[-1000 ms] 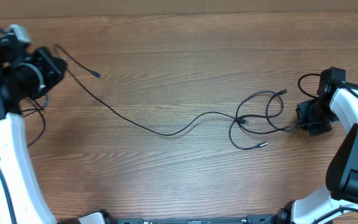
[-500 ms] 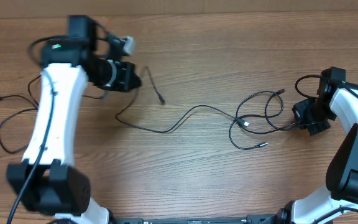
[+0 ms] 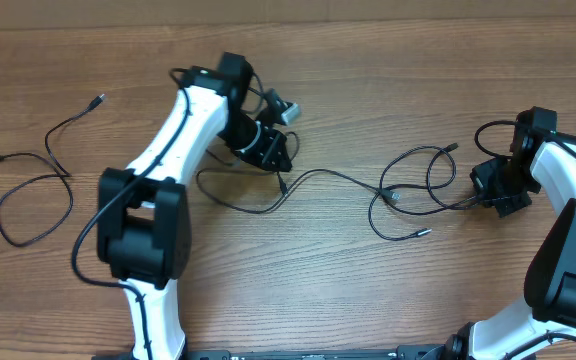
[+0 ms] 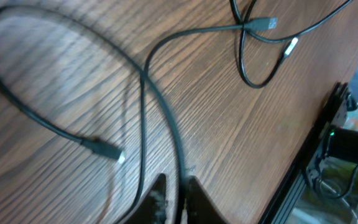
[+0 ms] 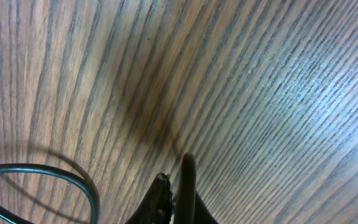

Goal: Untangle cables

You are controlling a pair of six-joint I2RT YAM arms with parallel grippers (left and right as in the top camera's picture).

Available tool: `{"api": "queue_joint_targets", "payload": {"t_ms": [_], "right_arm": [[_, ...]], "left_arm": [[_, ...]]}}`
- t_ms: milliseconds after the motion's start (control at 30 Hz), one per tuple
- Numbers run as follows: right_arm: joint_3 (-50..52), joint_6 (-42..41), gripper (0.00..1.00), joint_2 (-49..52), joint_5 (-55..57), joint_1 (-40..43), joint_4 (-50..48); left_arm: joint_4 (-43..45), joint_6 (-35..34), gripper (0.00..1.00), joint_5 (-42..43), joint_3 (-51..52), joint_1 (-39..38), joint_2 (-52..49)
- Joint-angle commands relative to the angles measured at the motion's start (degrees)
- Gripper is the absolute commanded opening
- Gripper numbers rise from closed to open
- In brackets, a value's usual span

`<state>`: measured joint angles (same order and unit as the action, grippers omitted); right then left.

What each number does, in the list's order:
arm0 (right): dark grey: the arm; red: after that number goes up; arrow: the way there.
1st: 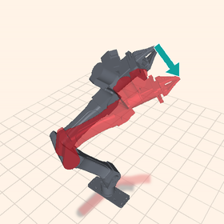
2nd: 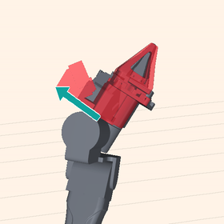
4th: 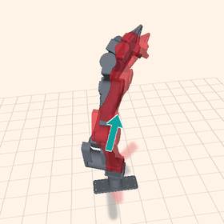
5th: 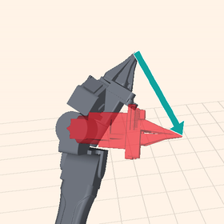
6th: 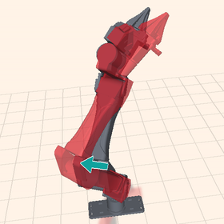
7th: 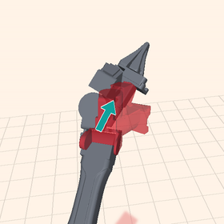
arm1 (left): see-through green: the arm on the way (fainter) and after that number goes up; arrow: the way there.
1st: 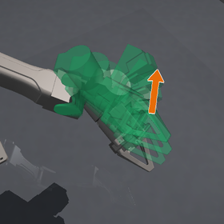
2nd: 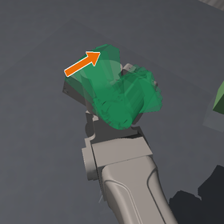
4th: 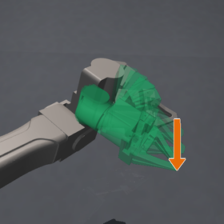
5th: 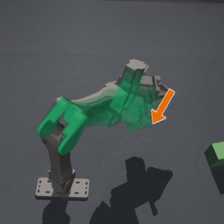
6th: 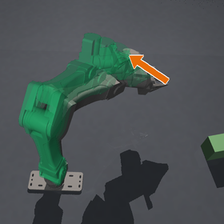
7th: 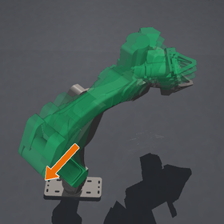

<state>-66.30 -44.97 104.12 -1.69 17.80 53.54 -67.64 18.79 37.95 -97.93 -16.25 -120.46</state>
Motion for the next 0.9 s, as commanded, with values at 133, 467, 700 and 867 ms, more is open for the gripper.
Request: {"api": "queue_joint_targets", "payload": {"t_ms": [133, 467, 700, 867], "right_arm": [[0.35, 0.09, 0.08, 0.39, -0.13, -0.15, -0.37], [0.35, 0.09, 0.13, 0.39, -0.13, -0.15, -0.37], [0.35, 0.09, 0.17, 0.39, -0.13, -0.15, -0.37], [0.35, 0.11, 0.18, 0.39, -0.13, -0.15, -0.39]], "left_arm": [[1.31, 2.34, 0.38, -8.37, -0.7, -2.89, -3.61], [1.29, 1.33, 0.59, -13.55, -0.42, -4.33, -4.07], [2.6, 1.36, 0.63, -15.3, 1.38, -5.66, -4.07], [4.79, 1.33, 0.63, -17.0, 3.65, -6.71, -4.09]]}}
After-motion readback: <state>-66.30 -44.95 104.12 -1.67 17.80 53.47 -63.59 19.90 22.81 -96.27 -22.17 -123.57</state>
